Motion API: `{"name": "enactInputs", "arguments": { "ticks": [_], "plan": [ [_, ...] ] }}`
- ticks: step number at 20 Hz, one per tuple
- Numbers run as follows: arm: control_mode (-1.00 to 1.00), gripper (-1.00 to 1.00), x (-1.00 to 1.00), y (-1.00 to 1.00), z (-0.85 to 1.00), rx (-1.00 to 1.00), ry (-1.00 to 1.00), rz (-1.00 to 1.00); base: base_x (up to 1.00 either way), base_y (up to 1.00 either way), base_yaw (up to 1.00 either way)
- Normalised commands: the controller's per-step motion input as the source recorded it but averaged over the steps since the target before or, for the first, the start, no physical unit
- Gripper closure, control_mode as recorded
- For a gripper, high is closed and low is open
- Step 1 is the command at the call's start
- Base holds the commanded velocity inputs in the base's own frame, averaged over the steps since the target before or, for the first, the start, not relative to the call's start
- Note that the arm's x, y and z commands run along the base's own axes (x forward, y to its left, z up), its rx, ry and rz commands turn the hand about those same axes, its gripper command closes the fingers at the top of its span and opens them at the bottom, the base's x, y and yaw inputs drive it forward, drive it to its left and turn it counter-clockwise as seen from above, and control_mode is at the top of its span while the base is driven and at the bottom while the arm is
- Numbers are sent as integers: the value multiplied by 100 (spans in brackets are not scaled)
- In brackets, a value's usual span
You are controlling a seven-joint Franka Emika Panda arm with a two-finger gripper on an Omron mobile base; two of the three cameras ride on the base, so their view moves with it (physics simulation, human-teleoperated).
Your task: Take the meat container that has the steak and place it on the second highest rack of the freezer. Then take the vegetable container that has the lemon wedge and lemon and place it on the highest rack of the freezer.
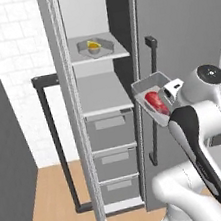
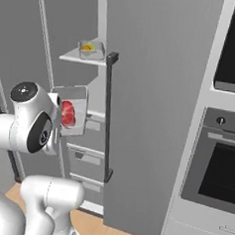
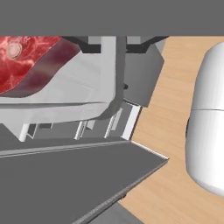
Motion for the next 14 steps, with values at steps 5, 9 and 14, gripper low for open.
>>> {"name": "enactInputs", "arguments": {
  "ticks": [5,9,14],
  "plan": [
    [100,100,0,0,0,0,0,0,52,1,-14],
    [100,100,0,0,0,0,0,0,43,17,-13],
    [100,100,0,0,0,0,0,0,19,50,-14]
  ]
}}
